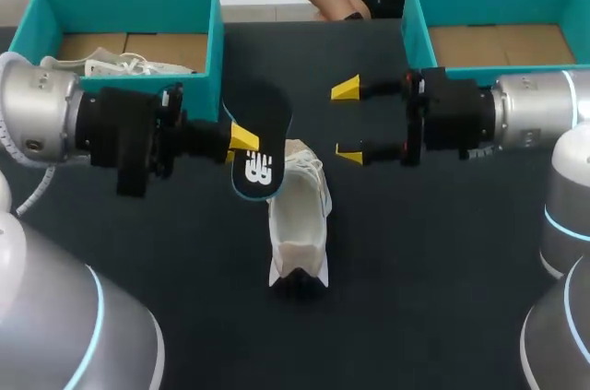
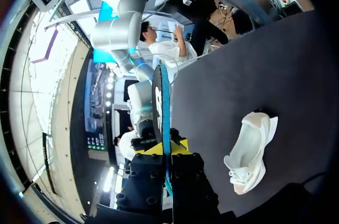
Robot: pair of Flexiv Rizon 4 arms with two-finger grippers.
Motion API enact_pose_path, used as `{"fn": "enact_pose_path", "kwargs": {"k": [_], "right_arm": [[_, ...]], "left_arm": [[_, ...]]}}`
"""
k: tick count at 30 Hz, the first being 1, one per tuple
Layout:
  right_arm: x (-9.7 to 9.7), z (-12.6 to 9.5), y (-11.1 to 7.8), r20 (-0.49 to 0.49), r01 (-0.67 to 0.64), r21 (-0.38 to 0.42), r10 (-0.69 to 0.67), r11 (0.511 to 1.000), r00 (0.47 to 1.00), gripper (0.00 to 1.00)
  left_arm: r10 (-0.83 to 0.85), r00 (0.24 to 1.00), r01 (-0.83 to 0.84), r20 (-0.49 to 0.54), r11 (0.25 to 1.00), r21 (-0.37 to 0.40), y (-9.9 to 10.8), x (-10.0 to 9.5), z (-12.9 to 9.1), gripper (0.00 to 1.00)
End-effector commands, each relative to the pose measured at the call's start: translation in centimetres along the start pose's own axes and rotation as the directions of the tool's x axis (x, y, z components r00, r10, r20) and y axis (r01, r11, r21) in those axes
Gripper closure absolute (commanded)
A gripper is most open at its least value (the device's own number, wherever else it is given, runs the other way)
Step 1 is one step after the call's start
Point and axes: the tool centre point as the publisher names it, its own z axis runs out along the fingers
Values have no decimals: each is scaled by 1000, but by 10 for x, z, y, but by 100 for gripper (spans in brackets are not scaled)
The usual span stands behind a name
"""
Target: Take the shoe out of the shoebox, open the shoe tongue, remove and reinsert the insole, then place the shoe into the shoebox
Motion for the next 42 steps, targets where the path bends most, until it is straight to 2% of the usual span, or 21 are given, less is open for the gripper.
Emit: {"fn": "enact_pose_path", "kwargs": {"k": [1,9,10,14,15,20,27,28,29,30,32,41,42], "right_arm": [[3,11,4,-5,2,17,-2,1000,1000,0],[8,29,3,-18,4,75,-3,997,1000,2],[7,31,4,-17,2,85,-1,996,1000,4],[7,34,5,-18,1,92,1,996,1000,28],[7,35,6,-17,0,96,2,995,1000,36],[9,37,9,-14,0,99,1,995,1000,44],[9,36,15,-9,-2,87,2,996,1000,55],[8,36,16,-8,-3,85,3,996,1000,60],[8,37,16,-7,-3,83,4,997,1000,69],[8,38,17,-7,-4,82,4,997,1000,84],[8,39,17,-5,-4,83,5,997,1000,100],[6,41,18,-4,-8,86,8,996,1000,100],[5,41,18,-5,-9,84,9,996,1000,100]], "left_arm": [[22,1000,-22,12,1000,12,14,6,13,100],[89,996,-89,-2,996,31,18,12,36,100],[94,996,-94,-2,995,30,19,12,39,100],[135,991,-134,-14,990,44,17,10,50,100],[134,991,-134,-10,990,54,17,11,52,100],[160,987,-159,-16,985,68,13,10,60,100],[162,987,-162,-8,986,49,8,11,62,100],[158,987,-157,-9,986,46,8,12,61,100],[148,989,-148,-4,988,44,8,14,61,100],[145,989,-145,-3,988,44,8,14,60,100],[134,991,-134,2,990,42,7,16,59,100],[104,995,-104,12,994,29,6,20,58,100],[92,996,-92,18,995,27,6,20,58,90]]}}
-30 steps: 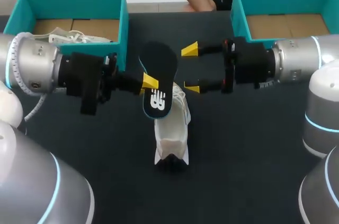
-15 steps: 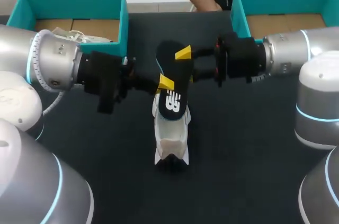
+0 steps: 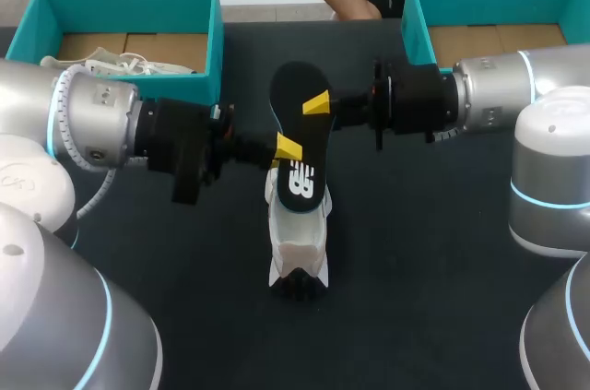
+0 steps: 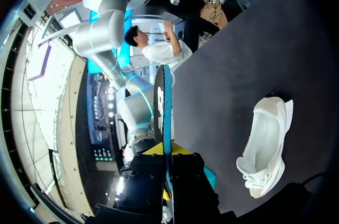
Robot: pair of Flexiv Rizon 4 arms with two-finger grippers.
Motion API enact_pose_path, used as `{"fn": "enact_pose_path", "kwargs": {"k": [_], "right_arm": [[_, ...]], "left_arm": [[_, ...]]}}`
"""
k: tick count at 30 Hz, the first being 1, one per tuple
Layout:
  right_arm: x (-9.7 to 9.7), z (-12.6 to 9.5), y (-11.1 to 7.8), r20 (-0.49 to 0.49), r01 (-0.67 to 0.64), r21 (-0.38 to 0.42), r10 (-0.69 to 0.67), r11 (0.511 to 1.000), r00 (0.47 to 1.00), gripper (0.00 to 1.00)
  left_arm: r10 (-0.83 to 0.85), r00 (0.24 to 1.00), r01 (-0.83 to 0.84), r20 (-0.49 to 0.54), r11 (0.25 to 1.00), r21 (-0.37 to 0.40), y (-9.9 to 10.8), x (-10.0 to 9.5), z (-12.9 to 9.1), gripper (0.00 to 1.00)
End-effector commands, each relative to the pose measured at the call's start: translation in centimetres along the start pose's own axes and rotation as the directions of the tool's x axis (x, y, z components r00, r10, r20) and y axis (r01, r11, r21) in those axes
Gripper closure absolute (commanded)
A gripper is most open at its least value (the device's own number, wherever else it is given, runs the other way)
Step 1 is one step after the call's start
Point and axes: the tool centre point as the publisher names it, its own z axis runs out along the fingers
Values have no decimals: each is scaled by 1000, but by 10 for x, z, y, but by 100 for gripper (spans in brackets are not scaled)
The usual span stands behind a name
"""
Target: Take the shoe out of the shoebox, open the shoe tongue, remove and reinsert the insole, then place the shoe into the shoebox
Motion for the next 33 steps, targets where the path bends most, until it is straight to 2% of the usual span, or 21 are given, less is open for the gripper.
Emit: {"fn": "enact_pose_path", "kwargs": {"k": [1,2,9,12,15,17,18,19,21,22,27,29,33], "right_arm": [[-1,3,3,1,-3,-5,3,1000,1000,100],[-2,2,3,0,-4,-7,4,1000,1000,100],[-9,-1,7,-1,-15,-14,15,1000,1000,100],[-14,-1,8,-2,-26,-15,26,1000,1000,100],[-20,1,8,1,-37,-12,37,999,999,100],[-22,2,7,2,-41,-12,41,999,999,100],[-24,3,6,4,-45,-13,45,999,999,100],[-25,4,6,10,-49,-14,49,999,999,100],[-29,5,5,12,-51,-12,51,999,999,100],[-30,7,5,17,-52,-10,52,999,998,100],[-34,12,6,27,-42,-1,42,999,999,100],[-34,13,6,35,-23,-1,23,1000,999,100],[-35,13,6,36,17,0,-17,1000,999,100]], "left_arm": [[-18,1000,18,6,1000,-12,-6,2,-2,53],[-22,1000,22,4,1000,-12,-6,4,-4,0],[-87,996,88,17,993,-74,2,12,-43,0],[-104,994,102,-15,991,-85,12,10,-60,0],[-141,983,134,-114,989,-63,23,5,-67,0],[-189,958,175,-217,981,-85,29,-1,-67,0],[-230,930,216,-286,973,-79,30,-4,-66,0],[-247,901,209,-358,968,-142,34,-5,-64,0],[-342,829,288,-442,939,-187,38,-9,-62,0],[-354,803,265,-479,933,-245,42,-10,-61,0],[-388,635,255,-668,922,-292,41,-17,-54,0],[-380,564,204,-733,924,-323,38,-19,-50,0],[-336,412,100,-847,940,-325,35,-21,-45,0]]}}
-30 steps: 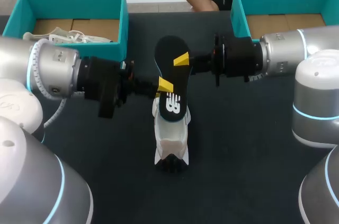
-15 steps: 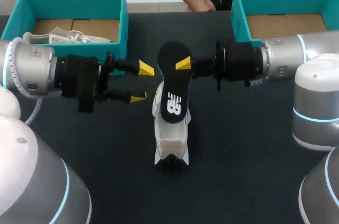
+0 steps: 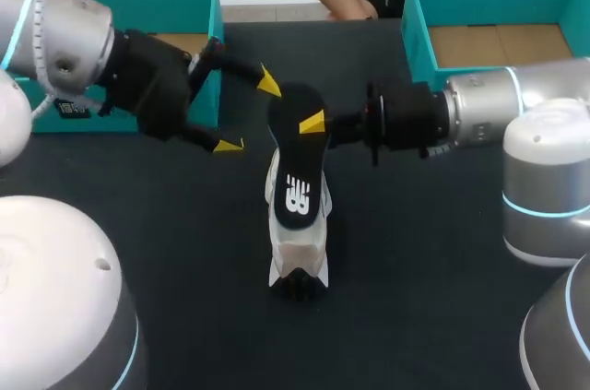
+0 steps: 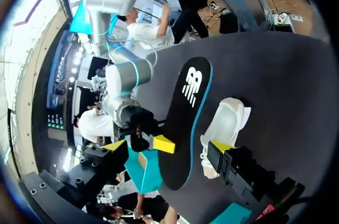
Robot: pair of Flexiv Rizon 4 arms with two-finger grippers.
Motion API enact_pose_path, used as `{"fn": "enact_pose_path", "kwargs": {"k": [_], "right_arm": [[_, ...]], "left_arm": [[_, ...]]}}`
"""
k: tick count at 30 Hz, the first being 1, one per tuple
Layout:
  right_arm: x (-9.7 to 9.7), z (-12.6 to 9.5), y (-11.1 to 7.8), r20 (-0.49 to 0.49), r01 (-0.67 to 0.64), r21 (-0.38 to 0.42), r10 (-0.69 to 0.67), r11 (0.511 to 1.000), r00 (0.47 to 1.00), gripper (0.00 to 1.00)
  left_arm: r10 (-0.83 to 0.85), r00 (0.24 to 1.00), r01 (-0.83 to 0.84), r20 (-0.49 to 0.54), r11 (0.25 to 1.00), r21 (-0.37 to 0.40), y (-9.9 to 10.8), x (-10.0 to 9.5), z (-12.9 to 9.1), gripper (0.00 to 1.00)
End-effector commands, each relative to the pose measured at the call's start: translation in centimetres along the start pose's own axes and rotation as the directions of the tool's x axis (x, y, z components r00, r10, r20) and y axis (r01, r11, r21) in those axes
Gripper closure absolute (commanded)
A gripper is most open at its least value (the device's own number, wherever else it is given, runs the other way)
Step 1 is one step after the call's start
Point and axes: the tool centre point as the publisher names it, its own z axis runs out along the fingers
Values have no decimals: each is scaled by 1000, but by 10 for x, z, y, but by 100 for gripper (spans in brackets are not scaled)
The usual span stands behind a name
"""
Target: Take the shoe out of the shoebox, open the shoe tongue, remove and reinsert the insole, then place the shoe into the shoebox
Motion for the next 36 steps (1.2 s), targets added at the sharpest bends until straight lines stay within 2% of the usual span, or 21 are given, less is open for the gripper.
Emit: {"fn": "enact_pose_path", "kwargs": {"k": [1,3,8,15,24,36], "right_arm": [[-1,4,2,-4,34,-4,-34,999,999,100],[0,4,1,3,53,-5,-53,999,999,100],[-1,2,2,16,73,15,-73,997,997,100],[-5,0,4,26,66,26,-67,997,997,100],[-5,0,4,30,65,32,-66,997,997,100],[-5,2,3,29,60,28,-61,998,998,100]], "left_arm": [[-39,758,-102,-651,979,-177,-6,-9,6,0],[-34,742,-137,-669,970,-201,-5,-10,7,0],[19,715,-205,-699,961,-184,-2,-10,6,0],[135,627,-311,-767,946,-87,-1,-16,-2,0],[184,576,-332,-797,943,-23,2,-22,-9,0],[192,598,-335,-778,942,-25,2,-25,-8,0]]}}
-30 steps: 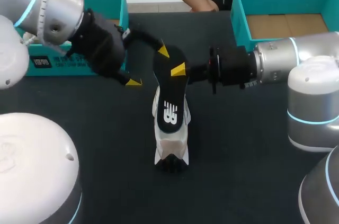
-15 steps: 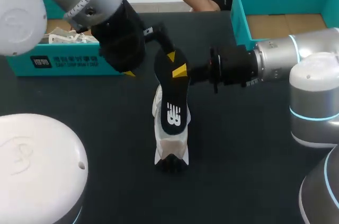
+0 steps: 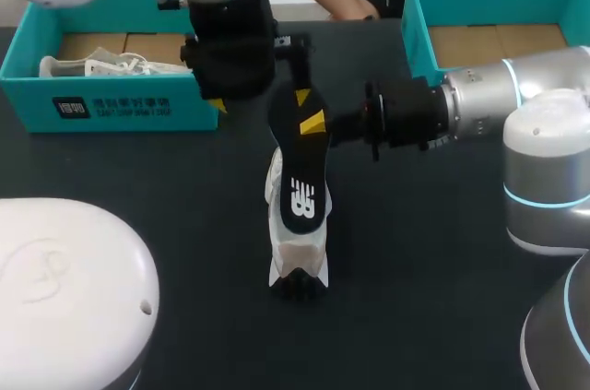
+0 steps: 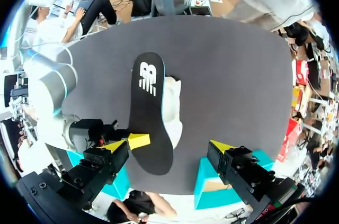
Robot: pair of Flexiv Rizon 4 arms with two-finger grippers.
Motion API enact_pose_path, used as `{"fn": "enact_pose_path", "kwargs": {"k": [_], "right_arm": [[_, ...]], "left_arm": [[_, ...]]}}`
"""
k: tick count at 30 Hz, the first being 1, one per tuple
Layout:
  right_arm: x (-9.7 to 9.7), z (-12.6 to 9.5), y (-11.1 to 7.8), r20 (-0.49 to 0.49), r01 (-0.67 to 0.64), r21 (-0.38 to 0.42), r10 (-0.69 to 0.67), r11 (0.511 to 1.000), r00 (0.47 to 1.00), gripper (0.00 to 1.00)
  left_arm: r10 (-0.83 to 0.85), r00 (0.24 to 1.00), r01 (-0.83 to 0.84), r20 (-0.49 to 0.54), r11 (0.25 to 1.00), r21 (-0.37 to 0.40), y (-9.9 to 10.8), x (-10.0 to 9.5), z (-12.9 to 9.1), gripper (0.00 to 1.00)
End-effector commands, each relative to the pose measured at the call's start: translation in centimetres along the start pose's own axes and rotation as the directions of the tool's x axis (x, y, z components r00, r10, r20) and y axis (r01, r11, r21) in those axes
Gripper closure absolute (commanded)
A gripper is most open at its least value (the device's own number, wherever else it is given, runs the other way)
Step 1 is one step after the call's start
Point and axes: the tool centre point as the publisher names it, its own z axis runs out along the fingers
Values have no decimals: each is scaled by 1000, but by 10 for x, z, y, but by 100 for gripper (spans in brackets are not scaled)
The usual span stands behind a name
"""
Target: Take the shoe out of the shoebox, open the shoe tongue, remove and reinsert the insole, then place the shoe into the shoebox
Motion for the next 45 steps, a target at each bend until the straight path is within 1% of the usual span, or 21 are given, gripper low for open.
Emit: {"fn": "enact_pose_path", "kwargs": {"k": [1,13,16,18,20,21,22,23,26,27,29,30,31,34,36,38,39,40,42,43,45], "right_arm": [[0,3,-1,3,-2,-2,2,1000,1000,100],[2,2,1,5,-6,-4,6,1000,1000,100],[2,2,1,5,-5,-5,5,1000,1000,100],[2,1,2,5,-5,-5,5,1000,1000,100],[3,0,2,5,-6,-6,6,1000,1000,100],[3,0,2,5,-6,-8,6,1000,1000,100],[3,-1,3,4,-6,-10,6,1000,1000,100],[3,-1,3,4,-6,-11,6,1000,1000,100],[3,-3,3,7,-9,-12,9,1000,1000,100],[3,-3,3,7,-10,-13,10,1000,1000,100],[3,-4,4,7,-11,-14,11,1000,1000,100],[3,-4,4,7,-12,-15,12,1000,1000,100],[3,-5,4,6,-12,-16,13,1000,1000,100],[3,-7,5,6,-14,-19,14,1000,1000,100],[4,-8,5,6,-14,-22,14,1000,1000,100],[5,-9,5,2,-14,-28,14,1000,1000,100],[5,-10,4,1,-13,-30,14,999,1000,100],[5,-11,4,-4,-13,-35,13,999,1000,100],[5,-12,4,-10,-13,-41,13,999,1000,100],[4,-13,4,-12,-14,-43,13,999,1000,100],[4,-13,4,-15,-14,-44,13,999,1000,100]], "left_arm": [[0,995,1,-101,1000,4,2,-4,2,0],[-10,998,10,-62,1000,3,4,-5,3,0],[-15,999,15,-31,1000,-2,4,-5,3,0],[-11,998,12,65,1000,-7,6,-6,2,0],[-3,987,1,160,1000,14,5,-5,3,0],[-8,977,9,213,1000,-2,6,-3,3,0],[42,969,-32,244,999,-44,6,-1,5,0],[38,954,-25,299,999,-47,5,0,6,0],[62,890,-26,452,996,-86,3,5,10,0],[74,873,-28,482,994,-101,3,7,12,0],[71,792,-20,607,996,-91,0,10,13,0],[64,770,-20,635,997,-76,0,11,13,0],[77,729,-15,680,995,-97,-1,14,13,0],[23,624,37,781,998,-58,1,19,11,0],[-8,560,49,828,999,-24,1,23,9,0],[-50,484,58,874,998,25,1,27,7,0],[-62,457,67,887,997,35,0,28,6,0],[-88,411,64,907,996,67,0,29,6,0],[-105,351,72,931,994,84,-2,31,4,0],[-122,303,71,945,992,105,-3,33,2,0],[-151,236,77,960,988,137,-3,34,1,0]]}}
